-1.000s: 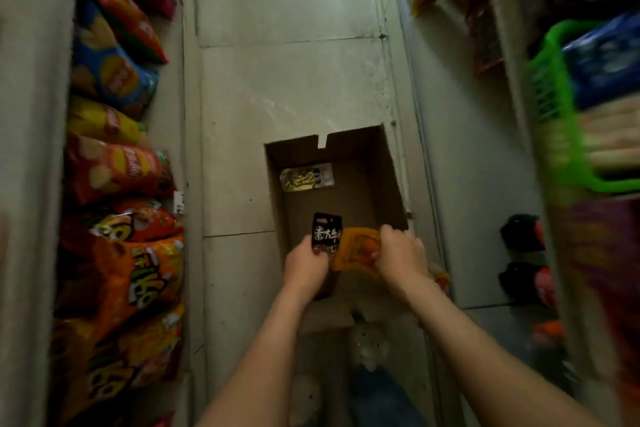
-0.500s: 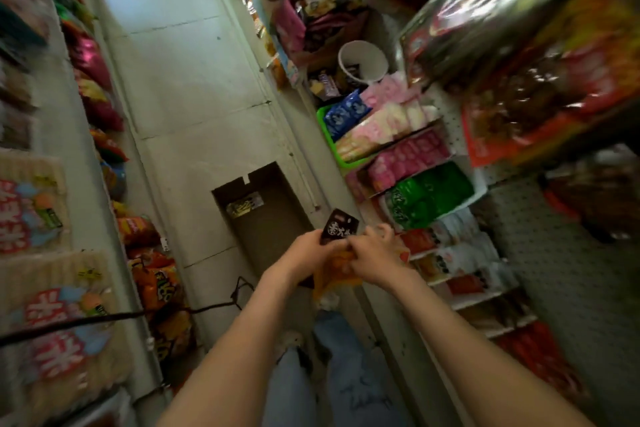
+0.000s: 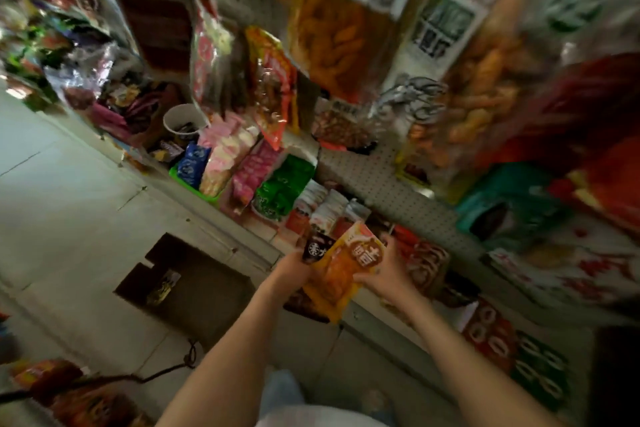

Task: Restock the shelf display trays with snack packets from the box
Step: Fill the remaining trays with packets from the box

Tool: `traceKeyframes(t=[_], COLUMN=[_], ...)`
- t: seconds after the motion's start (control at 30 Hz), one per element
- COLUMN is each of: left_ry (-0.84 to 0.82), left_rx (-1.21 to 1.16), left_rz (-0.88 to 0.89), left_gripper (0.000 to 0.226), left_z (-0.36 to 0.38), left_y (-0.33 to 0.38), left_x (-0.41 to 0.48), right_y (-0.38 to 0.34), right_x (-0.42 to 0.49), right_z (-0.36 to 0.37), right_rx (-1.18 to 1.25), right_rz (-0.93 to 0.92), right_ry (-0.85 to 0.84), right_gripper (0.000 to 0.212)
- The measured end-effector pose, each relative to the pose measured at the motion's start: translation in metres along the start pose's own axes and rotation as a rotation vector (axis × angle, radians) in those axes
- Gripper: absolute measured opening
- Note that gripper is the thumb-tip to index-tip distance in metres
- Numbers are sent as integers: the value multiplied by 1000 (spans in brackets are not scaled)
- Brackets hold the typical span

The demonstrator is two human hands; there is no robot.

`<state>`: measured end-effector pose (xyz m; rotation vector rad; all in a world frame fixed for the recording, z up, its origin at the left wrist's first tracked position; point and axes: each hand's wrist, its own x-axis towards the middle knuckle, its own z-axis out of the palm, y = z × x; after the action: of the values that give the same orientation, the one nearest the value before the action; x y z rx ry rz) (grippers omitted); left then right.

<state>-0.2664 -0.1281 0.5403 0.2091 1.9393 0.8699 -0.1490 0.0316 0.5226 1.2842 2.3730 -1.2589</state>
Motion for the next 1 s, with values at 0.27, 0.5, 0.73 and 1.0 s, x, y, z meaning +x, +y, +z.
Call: traceKeyframes(t=[0.27, 0.5, 0.73, 1.0], left_ry=[-120, -22, 204, 323], left_rx=[101, 167, -31, -225], left_rz=[4, -36, -132, -127], left_gripper=[32, 30, 16, 24], left_z=[128, 204, 214, 188], left_y=[16, 19, 1, -43], left_x=[-10, -20, -15, 49], right_y=[118, 169, 173, 206], right_x=[-34, -30, -8, 63], right_z=[-91, -123, -107, -85], right_rx=[603, 387, 293, -120], right_rz=[255, 155, 106, 89], right_ry=[-280, -551, -443, -10], right_gripper=[30, 30, 23, 33])
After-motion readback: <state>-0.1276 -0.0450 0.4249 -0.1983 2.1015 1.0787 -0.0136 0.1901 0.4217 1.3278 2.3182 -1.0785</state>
